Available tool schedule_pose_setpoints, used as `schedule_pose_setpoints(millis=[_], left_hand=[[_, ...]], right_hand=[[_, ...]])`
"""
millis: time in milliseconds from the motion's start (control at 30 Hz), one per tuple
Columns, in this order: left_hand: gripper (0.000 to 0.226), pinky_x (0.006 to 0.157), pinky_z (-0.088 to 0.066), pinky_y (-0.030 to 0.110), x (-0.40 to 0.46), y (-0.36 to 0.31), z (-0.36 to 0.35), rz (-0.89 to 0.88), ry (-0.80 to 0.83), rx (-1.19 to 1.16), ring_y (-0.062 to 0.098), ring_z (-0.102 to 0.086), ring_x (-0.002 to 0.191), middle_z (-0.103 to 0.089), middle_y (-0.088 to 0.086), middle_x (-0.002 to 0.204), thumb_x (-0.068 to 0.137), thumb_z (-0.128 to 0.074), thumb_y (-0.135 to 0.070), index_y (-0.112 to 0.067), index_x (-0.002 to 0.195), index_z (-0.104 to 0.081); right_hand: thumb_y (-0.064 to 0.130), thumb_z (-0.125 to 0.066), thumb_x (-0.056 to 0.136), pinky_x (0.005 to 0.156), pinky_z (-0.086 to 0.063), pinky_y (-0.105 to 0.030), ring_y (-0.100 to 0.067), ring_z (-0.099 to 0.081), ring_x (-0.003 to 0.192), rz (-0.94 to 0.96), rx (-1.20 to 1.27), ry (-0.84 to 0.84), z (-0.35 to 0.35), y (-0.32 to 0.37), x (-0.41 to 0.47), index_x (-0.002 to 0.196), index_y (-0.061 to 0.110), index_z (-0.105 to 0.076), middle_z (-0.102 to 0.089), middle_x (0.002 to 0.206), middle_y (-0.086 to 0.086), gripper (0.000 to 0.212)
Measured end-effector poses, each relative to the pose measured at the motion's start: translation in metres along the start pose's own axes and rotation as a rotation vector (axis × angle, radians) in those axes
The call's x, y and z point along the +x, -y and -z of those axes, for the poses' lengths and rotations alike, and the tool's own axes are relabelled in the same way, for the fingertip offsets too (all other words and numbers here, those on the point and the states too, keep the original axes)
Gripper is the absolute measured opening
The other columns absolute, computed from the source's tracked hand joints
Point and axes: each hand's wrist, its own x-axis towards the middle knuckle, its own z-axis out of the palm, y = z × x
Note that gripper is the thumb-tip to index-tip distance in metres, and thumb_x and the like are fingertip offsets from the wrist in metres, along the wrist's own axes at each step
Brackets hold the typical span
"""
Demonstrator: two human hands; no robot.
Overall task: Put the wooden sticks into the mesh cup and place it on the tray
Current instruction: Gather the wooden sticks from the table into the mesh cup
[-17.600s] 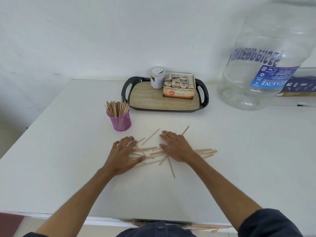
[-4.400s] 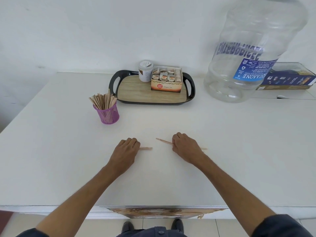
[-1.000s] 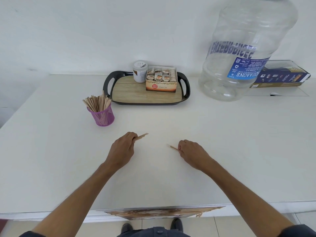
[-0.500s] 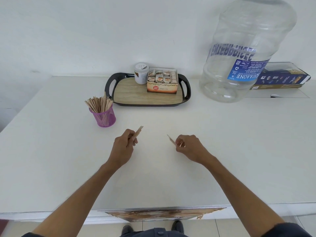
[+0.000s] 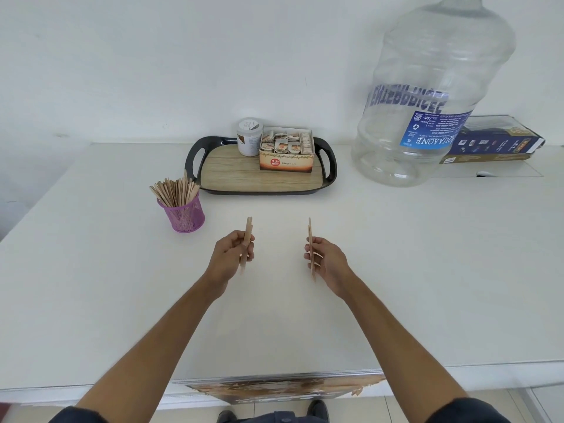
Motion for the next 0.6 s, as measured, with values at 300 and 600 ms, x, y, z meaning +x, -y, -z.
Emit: schedule_pose_setpoints(millis=[300, 600], left_hand=[[0.023, 0.051, -0.023, 0.023, 0.01, -0.01, -0.017, 0.219, -0.111, -0.198, 0.013, -0.025, 0.056, -0.03, -0.002, 0.06, 0.09, -0.032, -0.005, -0.013, 0.072, -0.044], [0.052, 0.056, -0.035, 0.022, 0.01, -0.014, -0.027, -0.073, -0.184, -0.037, 0.011, -0.025, 0.047, -0.029, -0.001, 0.049, 0.088, -0.068, -0.021, -0.007, 0.055, -0.031]], right_hand=[[0.022, -0.035, 0.087, 0.051, -0.019, -0.026, -0.012, -0.027, 0.053, 0.001, 0.154, -0.052, -0.025, 0.012, 0.007, 0.074, 0.016, -0.047, -0.038, 0.063, 0.002, 0.019], [0.018, -0.064, 0.088, 0.049, -0.018, -0.027, -0.019, -0.013, 0.056, 0.446, -0.025, -0.348, -0.045, 0.008, 0.006, 0.055, 0.009, -0.021, -0.015, 0.06, -0.011, 0.054]])
